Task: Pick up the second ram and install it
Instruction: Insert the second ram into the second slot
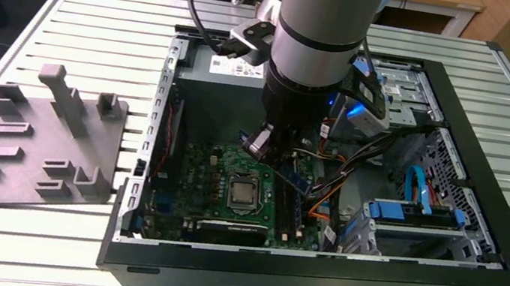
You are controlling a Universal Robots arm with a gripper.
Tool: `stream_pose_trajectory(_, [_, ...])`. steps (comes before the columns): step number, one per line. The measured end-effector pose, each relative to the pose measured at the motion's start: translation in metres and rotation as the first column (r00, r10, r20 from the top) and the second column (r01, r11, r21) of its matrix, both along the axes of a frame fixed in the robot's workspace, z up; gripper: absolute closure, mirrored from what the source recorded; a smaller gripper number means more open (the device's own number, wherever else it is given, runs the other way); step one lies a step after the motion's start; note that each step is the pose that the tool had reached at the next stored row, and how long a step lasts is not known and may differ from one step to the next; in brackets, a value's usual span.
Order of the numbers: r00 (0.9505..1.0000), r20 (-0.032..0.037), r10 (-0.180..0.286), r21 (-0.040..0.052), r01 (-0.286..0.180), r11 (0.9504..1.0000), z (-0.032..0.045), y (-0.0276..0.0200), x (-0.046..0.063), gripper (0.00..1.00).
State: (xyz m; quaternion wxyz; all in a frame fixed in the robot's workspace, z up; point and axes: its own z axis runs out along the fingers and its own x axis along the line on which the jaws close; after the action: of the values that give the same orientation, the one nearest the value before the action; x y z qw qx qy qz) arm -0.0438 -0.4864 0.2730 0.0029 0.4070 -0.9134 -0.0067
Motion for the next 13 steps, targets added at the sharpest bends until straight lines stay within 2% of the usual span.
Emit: stream_pose_trajectory(13, [0.9996,0.0,-0.028,0.0,0.028,0.9996,-0.0001,0.0,0.0,0.86])
